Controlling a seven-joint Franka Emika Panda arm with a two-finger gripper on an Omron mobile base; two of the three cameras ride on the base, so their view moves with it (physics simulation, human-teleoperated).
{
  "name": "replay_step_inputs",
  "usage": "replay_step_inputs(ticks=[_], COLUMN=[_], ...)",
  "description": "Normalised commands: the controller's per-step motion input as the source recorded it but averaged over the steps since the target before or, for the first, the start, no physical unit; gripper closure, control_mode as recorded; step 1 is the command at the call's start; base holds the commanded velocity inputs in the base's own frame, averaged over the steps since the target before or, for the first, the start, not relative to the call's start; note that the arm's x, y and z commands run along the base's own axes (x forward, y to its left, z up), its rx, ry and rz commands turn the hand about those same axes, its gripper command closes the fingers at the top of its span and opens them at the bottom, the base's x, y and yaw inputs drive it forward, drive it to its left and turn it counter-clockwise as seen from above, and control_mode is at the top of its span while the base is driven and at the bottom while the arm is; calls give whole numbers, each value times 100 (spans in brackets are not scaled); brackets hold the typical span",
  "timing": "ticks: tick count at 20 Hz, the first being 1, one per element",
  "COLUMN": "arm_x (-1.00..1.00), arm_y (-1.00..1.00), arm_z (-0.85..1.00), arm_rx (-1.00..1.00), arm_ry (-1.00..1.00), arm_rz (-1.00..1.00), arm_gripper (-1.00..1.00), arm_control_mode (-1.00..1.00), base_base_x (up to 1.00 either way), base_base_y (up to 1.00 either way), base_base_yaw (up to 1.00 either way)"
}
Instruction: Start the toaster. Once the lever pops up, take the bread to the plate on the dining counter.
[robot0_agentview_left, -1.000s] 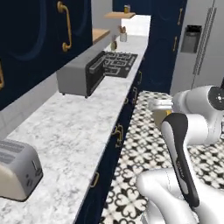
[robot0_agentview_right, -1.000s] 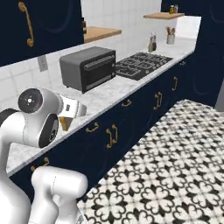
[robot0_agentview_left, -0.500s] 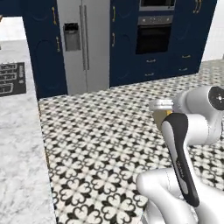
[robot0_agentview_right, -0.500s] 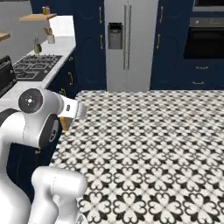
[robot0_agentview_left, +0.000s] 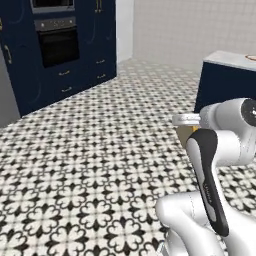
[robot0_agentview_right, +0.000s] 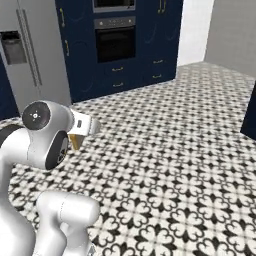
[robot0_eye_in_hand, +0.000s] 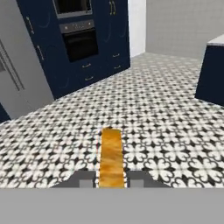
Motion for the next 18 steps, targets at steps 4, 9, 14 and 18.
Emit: replay_step_inputs(ticks=[4, 9, 14, 18], arm_x=[0, 0, 0, 0], arm_y=[0, 0, 0, 0], arm_z=[0, 0, 0, 0], arm_rx=[0, 0, 0, 0], arm_ry=[0, 0, 0, 0], arm_rz=[0, 0, 0, 0], arm_gripper=[100, 100, 100, 100], arm_control_mode=[100, 100, 100, 100], base_base_x=[99, 100, 100, 100], base_base_y=[30, 20, 18, 2], base_base_yaw=[-56, -44, -42, -32])
